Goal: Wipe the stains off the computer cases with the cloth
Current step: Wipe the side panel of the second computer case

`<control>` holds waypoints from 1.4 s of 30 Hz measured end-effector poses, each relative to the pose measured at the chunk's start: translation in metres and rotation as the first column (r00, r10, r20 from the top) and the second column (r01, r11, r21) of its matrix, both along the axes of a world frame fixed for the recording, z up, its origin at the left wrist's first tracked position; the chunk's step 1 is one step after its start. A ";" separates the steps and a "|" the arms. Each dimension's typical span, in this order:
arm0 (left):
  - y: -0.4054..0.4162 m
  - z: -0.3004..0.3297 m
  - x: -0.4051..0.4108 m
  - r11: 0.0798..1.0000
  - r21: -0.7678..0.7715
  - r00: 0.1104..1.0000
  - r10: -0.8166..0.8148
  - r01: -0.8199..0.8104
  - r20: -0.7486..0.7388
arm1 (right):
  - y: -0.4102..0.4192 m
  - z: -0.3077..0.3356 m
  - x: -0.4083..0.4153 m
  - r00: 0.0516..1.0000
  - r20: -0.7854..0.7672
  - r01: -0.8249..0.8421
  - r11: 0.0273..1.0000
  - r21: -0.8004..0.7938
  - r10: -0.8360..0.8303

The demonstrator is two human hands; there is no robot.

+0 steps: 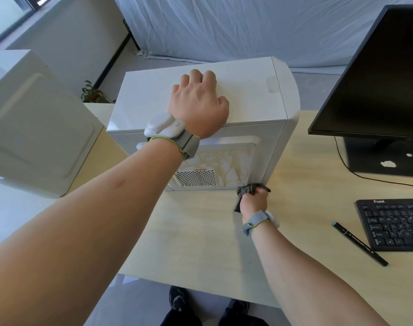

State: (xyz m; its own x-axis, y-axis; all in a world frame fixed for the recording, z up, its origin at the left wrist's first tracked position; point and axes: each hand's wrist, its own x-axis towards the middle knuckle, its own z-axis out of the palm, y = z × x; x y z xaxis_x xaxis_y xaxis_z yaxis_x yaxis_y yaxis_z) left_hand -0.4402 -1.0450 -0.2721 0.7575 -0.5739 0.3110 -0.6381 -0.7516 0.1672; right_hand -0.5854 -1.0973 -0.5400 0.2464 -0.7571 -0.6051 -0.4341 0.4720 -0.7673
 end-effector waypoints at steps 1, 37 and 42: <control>0.001 0.000 0.000 1.000 -0.003 1.000 -0.003 0.003 -0.004 | -0.006 -0.002 -0.005 0.995 -0.005 -0.097 0.995 -0.006 0.097; 0.002 -0.001 0.000 1.000 -0.012 1.000 0.008 -0.008 -0.016 | -0.001 -0.005 0.000 0.995 0.048 0.088 0.994 0.068 -0.091; 0.003 0.000 0.001 1.000 -0.029 1.000 -0.006 0.005 -0.015 | 0.002 -0.004 0.001 0.973 0.188 -0.172 0.962 0.211 0.133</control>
State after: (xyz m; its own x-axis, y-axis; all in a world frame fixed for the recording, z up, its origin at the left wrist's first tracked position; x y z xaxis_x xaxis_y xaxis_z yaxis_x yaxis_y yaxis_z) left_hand -0.4387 -1.0424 -0.2724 0.7591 -0.5692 0.3158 -0.6395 -0.7427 0.1984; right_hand -0.5846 -1.0950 -0.5443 0.4621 -0.5524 -0.6938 -0.3865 0.5787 -0.7181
